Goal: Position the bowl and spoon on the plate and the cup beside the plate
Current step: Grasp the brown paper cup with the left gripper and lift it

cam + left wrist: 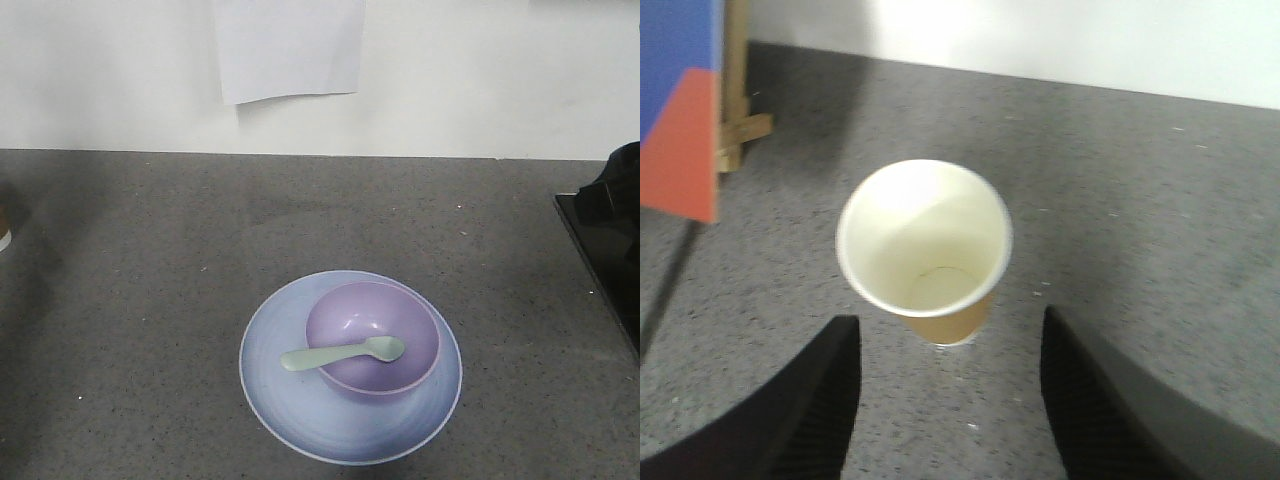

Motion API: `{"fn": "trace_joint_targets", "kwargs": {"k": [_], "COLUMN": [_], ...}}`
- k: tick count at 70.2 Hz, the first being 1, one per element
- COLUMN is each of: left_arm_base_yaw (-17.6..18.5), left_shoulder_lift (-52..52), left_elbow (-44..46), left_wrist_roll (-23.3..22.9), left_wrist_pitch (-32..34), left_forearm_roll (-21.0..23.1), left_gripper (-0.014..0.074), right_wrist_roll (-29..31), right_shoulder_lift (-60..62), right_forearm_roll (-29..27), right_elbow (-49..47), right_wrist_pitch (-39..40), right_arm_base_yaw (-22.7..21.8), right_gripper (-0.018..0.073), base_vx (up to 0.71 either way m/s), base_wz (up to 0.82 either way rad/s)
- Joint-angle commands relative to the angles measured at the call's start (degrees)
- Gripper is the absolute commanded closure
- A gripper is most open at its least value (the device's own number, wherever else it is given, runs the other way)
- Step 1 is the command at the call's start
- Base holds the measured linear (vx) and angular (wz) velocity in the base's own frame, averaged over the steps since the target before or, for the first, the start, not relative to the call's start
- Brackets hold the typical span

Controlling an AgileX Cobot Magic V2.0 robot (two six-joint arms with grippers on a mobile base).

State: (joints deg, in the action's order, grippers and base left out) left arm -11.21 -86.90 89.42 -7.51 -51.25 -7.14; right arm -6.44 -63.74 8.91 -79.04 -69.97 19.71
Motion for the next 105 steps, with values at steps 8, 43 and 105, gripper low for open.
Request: {"fn": "trace_joint_targets", "kwargs": {"k": [8,43,105], "left_arm_base_yaw": [-2.8,-5.3,-6.4], "left_shoulder_lift": [-1.8,-7.6,-15.2], "left_elbow": [1.5,1.5,1.5], "left_wrist_roll": [-1.8,-2.7,-4.7], "left_wrist_pitch": [6.2,9.7,14.9], "left_forearm_roll": [-0.2,-0.3,-0.7], "left_gripper": [0.0198,0.0198,0.0201], "right_wrist_roll": [0.0,0.0,0.0], "right_shoulder_lift": [0.9,0.9,0.9], "right_forearm_roll": [0.8,0.8,0.7], "right_elbow": [-1.7,-1.7,-1.7], "right_wrist_pitch": [3.2,5.6,6.2], "right_arm_base_yaw": [-0.3,-0.3,-0.3], "right_gripper": [0.0108,0.0108,0.0108], "base_vx": [0.0,0.0,0.0], "base_wz": [0.0,0.0,0.0]}}
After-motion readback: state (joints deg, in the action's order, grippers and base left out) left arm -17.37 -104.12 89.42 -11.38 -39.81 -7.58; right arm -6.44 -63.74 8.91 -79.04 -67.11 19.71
